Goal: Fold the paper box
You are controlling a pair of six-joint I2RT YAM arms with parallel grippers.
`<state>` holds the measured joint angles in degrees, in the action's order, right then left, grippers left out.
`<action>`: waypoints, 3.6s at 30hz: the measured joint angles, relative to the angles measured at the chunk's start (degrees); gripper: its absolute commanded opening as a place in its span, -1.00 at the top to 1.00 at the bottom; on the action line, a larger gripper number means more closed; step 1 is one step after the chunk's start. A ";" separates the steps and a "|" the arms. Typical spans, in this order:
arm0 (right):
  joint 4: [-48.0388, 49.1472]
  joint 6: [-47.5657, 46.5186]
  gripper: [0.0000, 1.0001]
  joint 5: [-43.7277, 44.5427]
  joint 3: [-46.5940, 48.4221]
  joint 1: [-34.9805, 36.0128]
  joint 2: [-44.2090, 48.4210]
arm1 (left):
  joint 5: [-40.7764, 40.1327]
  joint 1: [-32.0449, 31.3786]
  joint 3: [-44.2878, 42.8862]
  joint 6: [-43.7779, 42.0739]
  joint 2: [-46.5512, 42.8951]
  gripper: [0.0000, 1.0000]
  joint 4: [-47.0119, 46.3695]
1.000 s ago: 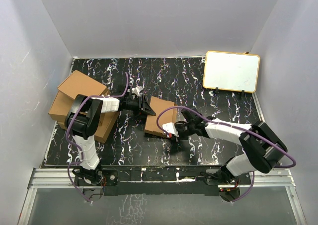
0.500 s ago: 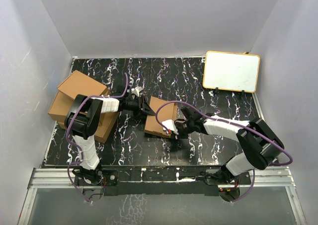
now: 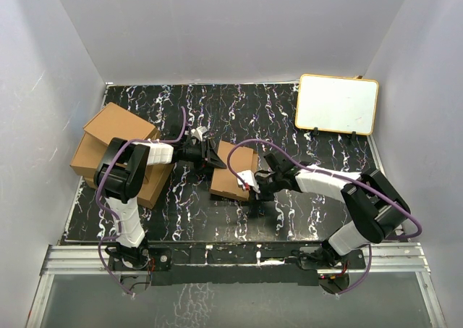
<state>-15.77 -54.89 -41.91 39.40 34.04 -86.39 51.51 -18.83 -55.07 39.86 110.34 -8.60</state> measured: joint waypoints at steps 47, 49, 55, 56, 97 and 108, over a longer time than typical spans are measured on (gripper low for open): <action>-5.09 6.60 0.84 -6.10 5.09 -3.85 -6.05 | 0.20 0.15 0.59 0.79 0.00 1.00 -1.05; -5.16 6.82 0.84 -6.32 5.18 -3.98 -6.25 | 0.22 0.24 0.66 0.85 0.00 1.00 -1.20; -5.81 7.76 0.84 -7.21 5.95 -4.52 -7.26 | 0.24 0.28 0.76 1.05 0.00 1.00 -1.44; -5.92 8.07 0.84 -7.39 6.08 -4.63 -7.39 | 0.24 0.28 0.76 1.09 0.00 1.00 -1.46; -6.80 10.23 0.84 -6.40 6.67 -5.11 -7.19 | -0.39 0.26 0.90 2.14 -0.31 1.00 -1.01; -6.75 10.32 0.84 -6.10 6.69 -5.09 -6.86 | -4.15 -0.59 0.22 1.68 -2.95 1.00 2.62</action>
<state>-22.52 -44.58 -48.01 46.09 28.95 -93.25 47.35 -19.42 -54.85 41.54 107.39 -5.98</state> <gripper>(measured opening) 0.088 0.360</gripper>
